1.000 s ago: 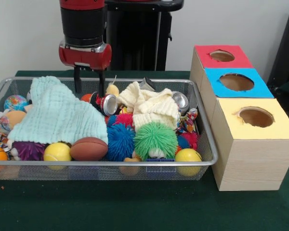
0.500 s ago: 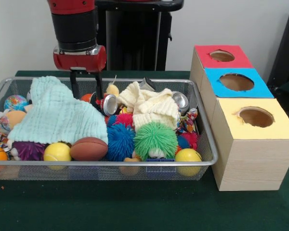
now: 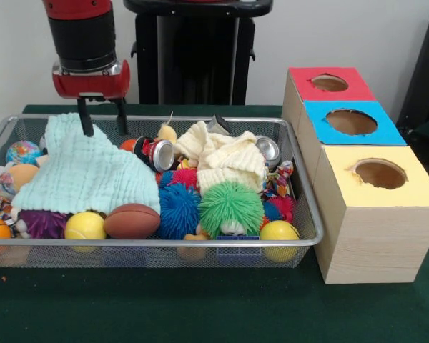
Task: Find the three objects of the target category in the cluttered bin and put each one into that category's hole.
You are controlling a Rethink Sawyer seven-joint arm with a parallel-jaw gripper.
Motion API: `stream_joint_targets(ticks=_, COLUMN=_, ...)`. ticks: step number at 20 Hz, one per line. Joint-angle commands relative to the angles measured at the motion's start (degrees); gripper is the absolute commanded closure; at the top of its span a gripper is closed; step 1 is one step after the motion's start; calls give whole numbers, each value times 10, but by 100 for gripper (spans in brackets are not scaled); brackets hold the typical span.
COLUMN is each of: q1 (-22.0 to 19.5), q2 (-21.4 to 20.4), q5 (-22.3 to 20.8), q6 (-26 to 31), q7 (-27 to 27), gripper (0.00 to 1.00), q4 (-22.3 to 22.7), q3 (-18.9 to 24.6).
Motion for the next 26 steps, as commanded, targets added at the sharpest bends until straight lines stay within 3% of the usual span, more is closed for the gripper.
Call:
stream_joint_targets(ticks=1, q1=-9, q2=3, q5=-29, q6=74, q7=-198, gripper=0, q4=-56, q3=43)
stream_joint_targets(ticks=11, q1=-3, q2=-36, q5=-47, q6=51, q7=-178, gripper=0, q4=-48, q3=28)
stream_joint_targets(ticks=17, q1=-9, q2=15, q5=-71, q6=40, q7=-185, gripper=0, q4=-75, q3=13)
stream_joint_targets(ticks=26, q1=-5, q2=26, q5=-136, q6=18, q7=-185, gripper=0, q4=-109, q3=7)
